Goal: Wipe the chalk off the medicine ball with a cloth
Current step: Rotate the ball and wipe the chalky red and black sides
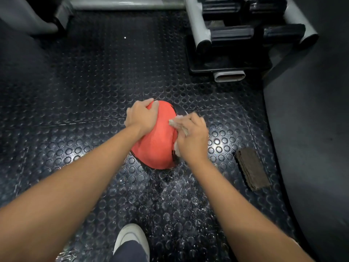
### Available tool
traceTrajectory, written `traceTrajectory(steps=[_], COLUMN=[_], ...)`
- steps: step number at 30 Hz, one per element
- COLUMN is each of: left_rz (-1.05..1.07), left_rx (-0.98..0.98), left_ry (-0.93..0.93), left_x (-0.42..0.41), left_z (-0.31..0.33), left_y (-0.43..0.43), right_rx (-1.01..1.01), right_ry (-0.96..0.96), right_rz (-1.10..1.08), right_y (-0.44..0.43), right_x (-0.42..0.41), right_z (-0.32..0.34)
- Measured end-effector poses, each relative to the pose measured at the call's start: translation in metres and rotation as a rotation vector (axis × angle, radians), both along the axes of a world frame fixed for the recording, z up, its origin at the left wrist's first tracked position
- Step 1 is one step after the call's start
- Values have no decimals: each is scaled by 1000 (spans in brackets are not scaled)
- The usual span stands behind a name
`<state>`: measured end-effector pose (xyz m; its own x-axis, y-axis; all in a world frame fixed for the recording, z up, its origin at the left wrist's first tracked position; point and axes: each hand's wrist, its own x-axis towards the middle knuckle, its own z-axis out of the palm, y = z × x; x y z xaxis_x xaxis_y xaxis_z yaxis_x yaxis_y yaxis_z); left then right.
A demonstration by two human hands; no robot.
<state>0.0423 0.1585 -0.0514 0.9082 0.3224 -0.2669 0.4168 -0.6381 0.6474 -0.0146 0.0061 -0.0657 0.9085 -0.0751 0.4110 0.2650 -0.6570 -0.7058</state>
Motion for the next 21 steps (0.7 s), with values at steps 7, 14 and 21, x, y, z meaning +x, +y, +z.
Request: traceTrajectory(steps=[7,14,21], left_rz=[40,10,-109], left_rx=[55,93,144], left_ry=[-15,2,-220], left_x=[-7,-32,-98], left_z=[6,10,14], left_y=[-18,2,6], right_rx=[79,280,564], right_ry=[-23,182,362], right_rz=[-38,-101,-347], right_y=[-5,-11,-22], right_x=[-65,-50,-65], right_z=[-26,-9,1])
